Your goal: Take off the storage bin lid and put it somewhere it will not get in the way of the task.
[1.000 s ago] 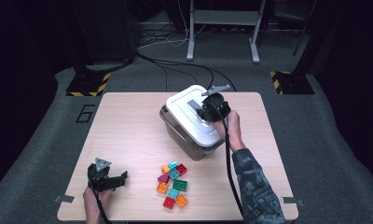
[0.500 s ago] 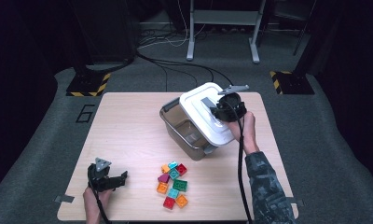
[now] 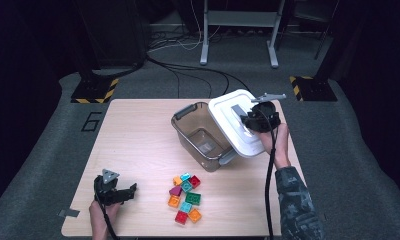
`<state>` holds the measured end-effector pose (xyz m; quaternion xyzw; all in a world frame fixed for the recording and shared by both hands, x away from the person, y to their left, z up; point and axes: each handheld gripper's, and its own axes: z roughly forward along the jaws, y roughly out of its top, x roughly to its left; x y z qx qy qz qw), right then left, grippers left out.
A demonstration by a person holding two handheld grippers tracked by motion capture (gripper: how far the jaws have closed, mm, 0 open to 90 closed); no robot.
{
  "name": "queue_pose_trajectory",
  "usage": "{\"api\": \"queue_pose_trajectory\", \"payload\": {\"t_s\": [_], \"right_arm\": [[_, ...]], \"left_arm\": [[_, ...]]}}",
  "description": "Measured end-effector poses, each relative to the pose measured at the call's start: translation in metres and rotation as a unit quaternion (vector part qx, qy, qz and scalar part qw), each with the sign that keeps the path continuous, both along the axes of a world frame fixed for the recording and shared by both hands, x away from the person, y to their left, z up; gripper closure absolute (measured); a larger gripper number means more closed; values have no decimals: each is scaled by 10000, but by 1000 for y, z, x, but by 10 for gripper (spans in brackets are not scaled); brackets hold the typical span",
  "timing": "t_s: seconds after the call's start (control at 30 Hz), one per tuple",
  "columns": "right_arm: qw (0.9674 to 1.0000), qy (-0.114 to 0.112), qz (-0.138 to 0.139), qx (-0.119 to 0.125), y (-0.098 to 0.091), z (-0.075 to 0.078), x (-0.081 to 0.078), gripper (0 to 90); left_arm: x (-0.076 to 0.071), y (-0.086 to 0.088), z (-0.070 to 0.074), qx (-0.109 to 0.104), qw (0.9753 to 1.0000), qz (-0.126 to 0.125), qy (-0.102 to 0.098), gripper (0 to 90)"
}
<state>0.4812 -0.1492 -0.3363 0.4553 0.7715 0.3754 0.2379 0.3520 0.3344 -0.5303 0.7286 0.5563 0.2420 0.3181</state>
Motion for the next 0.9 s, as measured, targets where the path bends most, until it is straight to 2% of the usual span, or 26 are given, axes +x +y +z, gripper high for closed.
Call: {"api": "queue_pose_trajectory", "payload": {"t_s": [0.37,0.7,0.83,0.9], "right_arm": [[9982,34,-592,20,-26,-8,0,664],[9924,131,-1224,-3,-47,-25,4,664],[9897,186,-1417,50,-55,-34,6,664],[9891,210,-1459,-13,-59,-39,6,664]], "left_arm": [[0,0,-1,-20,10000,15,-33,82],[0,0,-1,-18,10000,14,-29,82],[0,0,0,-10,10000,1,5,82],[0,0,0,-8,10000,2,-5,82]]}}
